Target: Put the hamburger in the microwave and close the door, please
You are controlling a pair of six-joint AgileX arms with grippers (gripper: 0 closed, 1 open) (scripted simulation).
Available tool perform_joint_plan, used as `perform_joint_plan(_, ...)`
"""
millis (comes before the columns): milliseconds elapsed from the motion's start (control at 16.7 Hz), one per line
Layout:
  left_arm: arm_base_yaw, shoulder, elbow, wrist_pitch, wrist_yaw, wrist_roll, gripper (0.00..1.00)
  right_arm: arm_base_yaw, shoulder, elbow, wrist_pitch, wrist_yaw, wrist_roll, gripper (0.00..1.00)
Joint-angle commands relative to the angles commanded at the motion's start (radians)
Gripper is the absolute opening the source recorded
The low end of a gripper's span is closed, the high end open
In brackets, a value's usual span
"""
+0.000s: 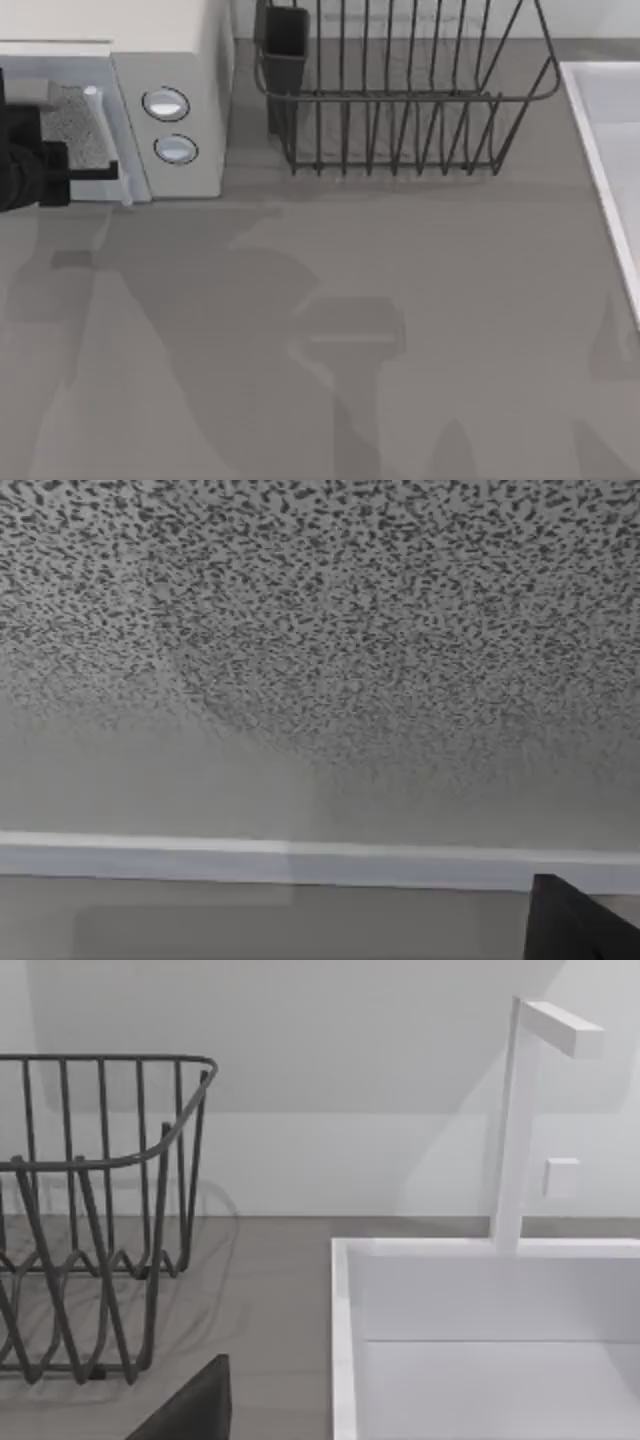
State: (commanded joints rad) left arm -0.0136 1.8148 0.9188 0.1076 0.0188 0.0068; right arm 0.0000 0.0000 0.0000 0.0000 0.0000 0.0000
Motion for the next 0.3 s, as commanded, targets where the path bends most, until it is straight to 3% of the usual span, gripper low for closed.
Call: perform_joint_plan(300,-0.003,0.109,0.117,-0.010,0.000,-0.001,0.00,0.000,0.000,0.000,0.000,0.000,0.000,1.00)
